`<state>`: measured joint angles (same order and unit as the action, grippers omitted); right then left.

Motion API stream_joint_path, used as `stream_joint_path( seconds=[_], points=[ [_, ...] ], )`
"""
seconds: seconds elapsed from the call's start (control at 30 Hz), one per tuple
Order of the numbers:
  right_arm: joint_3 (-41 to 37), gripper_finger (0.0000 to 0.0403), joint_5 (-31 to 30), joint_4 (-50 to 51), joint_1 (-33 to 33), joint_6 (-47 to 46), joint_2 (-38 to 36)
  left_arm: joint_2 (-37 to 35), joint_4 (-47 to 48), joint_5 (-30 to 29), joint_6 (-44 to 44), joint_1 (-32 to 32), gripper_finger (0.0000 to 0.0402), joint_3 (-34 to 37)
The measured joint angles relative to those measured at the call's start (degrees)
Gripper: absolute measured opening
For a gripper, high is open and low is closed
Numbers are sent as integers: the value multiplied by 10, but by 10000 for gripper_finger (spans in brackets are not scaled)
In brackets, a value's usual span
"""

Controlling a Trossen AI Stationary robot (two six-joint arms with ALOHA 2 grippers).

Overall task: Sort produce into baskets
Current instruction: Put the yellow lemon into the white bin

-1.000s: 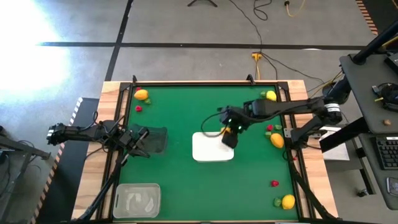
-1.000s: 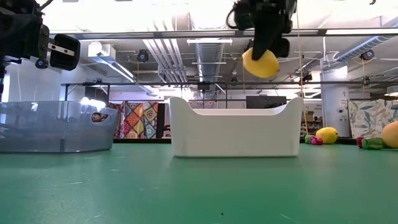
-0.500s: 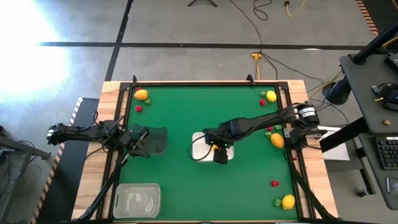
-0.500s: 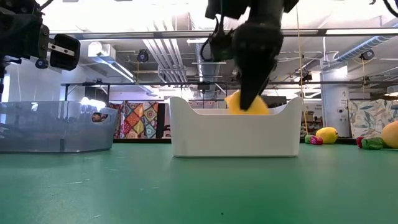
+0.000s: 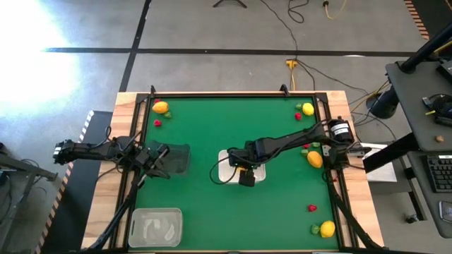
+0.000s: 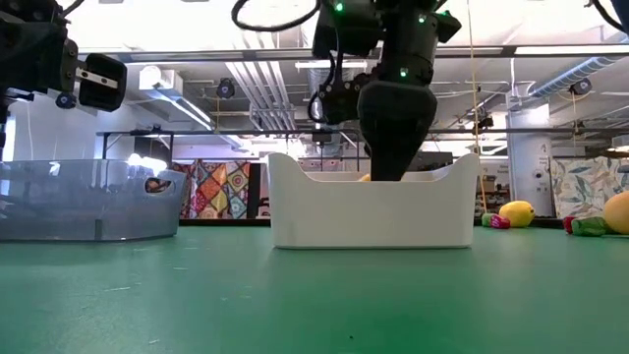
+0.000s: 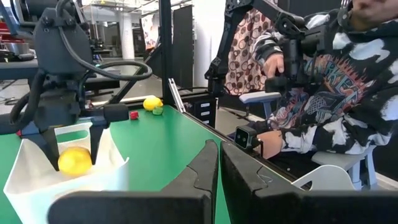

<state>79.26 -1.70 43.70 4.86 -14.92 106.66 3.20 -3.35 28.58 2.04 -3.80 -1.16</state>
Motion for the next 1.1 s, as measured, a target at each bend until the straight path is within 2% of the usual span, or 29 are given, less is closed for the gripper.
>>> stream_joint_path(
  seconds=[0.33, 0.57, 0.73, 0.9, 1.0, 1.1],
  points=[
    [-3, 260, 0, 11, 1, 0, 6, 0, 0, 0, 0, 0, 2, 0],
    [10, 283, 2, 45, 4, -9, -25, 0, 0, 0, 0, 0, 2, 0],
    [50, 311, -1, 137, 4, -19, -66, 0, 0, 0, 0, 0, 2, 0],
    [60, 336, -45, 283, 4, -66, -129, 0, -1, 0, 0, 0, 2, 0],
    [32, 348, -65, 372, 4, -127, -171, 0, -1, 0, 0, 0, 2, 0],
    [-23, 362, -61, 411, 3, -195, -215, 0, 0, 0, 0, 0, 2, 0]
  ],
)
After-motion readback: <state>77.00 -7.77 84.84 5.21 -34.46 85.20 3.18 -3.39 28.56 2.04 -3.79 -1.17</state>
